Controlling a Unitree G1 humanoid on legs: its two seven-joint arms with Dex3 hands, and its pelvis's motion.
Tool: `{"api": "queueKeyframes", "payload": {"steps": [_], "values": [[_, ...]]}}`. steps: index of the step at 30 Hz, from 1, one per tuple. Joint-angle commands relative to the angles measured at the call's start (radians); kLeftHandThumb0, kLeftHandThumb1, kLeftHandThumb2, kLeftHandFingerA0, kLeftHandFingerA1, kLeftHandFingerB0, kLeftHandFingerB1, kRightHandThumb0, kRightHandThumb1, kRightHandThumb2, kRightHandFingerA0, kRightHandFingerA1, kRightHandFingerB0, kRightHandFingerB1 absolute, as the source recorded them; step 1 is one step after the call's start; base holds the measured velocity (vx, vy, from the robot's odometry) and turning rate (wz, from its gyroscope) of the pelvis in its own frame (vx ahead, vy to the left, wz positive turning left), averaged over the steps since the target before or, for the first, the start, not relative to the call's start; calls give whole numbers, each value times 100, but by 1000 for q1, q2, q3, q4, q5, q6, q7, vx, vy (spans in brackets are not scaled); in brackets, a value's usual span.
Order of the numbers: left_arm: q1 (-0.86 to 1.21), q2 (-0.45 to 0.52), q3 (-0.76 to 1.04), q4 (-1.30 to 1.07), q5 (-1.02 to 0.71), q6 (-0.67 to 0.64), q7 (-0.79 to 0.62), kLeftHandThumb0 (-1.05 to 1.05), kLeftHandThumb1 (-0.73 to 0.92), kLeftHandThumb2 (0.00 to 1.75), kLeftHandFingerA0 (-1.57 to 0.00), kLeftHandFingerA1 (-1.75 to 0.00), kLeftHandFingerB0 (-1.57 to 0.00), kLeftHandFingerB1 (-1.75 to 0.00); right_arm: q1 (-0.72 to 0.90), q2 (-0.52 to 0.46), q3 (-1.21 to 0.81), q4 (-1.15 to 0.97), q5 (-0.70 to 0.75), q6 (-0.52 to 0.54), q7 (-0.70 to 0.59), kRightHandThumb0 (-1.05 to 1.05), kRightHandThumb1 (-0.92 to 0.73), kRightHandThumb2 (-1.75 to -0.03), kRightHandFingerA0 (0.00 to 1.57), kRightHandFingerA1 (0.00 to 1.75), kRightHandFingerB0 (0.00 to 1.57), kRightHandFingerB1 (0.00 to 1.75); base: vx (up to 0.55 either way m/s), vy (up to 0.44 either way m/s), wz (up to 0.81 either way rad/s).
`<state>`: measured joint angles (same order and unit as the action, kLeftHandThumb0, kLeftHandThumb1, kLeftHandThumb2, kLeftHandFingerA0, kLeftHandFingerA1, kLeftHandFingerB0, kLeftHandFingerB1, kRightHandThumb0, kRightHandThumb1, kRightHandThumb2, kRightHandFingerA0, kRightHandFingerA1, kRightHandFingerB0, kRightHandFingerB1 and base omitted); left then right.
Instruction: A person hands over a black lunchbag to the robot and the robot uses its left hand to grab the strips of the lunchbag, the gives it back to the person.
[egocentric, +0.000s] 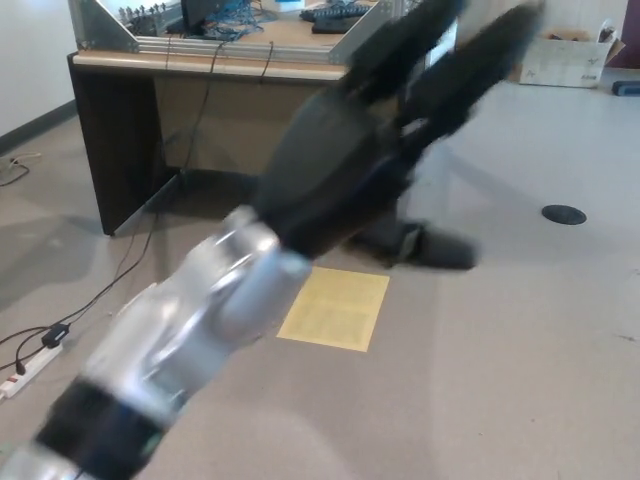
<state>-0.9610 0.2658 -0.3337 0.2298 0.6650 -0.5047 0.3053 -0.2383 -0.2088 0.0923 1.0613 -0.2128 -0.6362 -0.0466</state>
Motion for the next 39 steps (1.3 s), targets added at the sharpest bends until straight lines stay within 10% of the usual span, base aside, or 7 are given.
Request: {"api": "queueKeyframes", "payload": {"steps": [1, 13, 14, 17, 18, 35, 39], "values": [[525, 231, 233, -243, -295, -13, -188, -88, 46, 87, 0, 0, 0, -1, -1, -25, -14, -1, 3, 13, -9, -67, -64, -101, 47, 58, 44, 54, 0, 0, 0], [968, 278, 334, 198, -283, -197, -32, -86, 70, 109, 0, -17, 0, -15, 5, -20, -21, 13, 5, -9, -38, -65, -74, -63, 53, 45, 51, 41, 0, 0, 0], [983, 276, 330, 272, -274, -212, -15, -85, 74, 111, 0, -18, -1, -17, 6, -18, -22, 11, 6, -5, -40, -68, -64, -101, 47, 58, 39, 52, 0, 0, 0], [1009, 264, 323, 404, -255, -212, 0, -83, 72, 110, 0, -18, -1, -17, 6, -20, -20, 14, -2, -7, -56, -66, -75, -63, 51, 43, 48, 40, 0, 0, 0], [1021, 257, 324, 446, -256, -226, 4, -83, 72, 109, 0, -17, -1, -17, 10, -21, -21, 18, -2, -13, -57, -68, -64, -102, 47, 58, 37, 51, 0, 0, 0], [933, 258, 310, 704, -260, -256, -51, -83, 69, 107, 0, -20, -6, -21, -12, -8, -68, 32, 26, -43, -36, -78, -67, -102, 31, 53, 24, 47, 0, 0, 0], [920, 254, 309, 728, -266, -270, -50, -83, 86, 67, -1, -21, -5, -23, -16, -9, -69, 35, 18, -47, -42, -70, -80, -64, 37, 42, 35, 37, 0, 0, 0]]}}
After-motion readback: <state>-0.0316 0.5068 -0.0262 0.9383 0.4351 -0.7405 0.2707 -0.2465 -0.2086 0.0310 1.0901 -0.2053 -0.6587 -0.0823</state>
